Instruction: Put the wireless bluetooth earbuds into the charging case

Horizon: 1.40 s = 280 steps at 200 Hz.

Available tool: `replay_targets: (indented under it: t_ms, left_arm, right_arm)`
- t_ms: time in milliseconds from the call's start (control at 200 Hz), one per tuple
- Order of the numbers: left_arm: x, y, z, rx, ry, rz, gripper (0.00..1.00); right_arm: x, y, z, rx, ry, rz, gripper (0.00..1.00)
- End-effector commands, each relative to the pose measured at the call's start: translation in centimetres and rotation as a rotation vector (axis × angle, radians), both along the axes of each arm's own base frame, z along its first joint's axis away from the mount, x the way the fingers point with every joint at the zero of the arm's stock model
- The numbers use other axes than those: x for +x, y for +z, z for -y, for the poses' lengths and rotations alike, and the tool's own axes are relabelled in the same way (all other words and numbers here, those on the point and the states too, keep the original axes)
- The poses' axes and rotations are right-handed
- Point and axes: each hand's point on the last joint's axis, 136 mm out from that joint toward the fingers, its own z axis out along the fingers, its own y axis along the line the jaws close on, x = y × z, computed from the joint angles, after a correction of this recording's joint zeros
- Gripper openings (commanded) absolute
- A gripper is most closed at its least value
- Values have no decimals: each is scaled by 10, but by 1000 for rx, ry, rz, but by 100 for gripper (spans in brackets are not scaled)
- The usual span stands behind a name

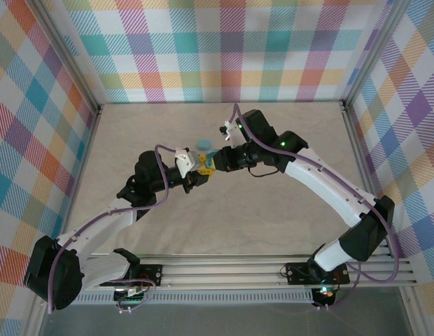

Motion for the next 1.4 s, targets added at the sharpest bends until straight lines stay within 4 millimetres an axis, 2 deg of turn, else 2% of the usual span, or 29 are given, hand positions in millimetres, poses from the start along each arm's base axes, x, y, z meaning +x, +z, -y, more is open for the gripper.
replay_targets:
  t_ms: [0, 440, 735, 1015, 1395]
  left_arm:
    - [-9, 24, 3, -28, -27, 81, 0]
    - [-14, 26, 8, -26, -47, 81, 0]
    - [-13, 26, 7, -20, -38, 85, 0]
    - [-14, 25, 8, -18, -42, 82, 0]
    - [-17, 28, 8, -21, -50, 87, 0]
  right_arm:
    - [2, 3, 2, -26, -12, 14, 18]
    - [2, 2, -3, -48, 3, 8, 18]
    - [-7, -4, -3, -99, 30, -5, 18]
    - [-16, -1, -6, -115, 68, -31, 29]
    - [-11, 8, -5, -120, 44, -15, 35]
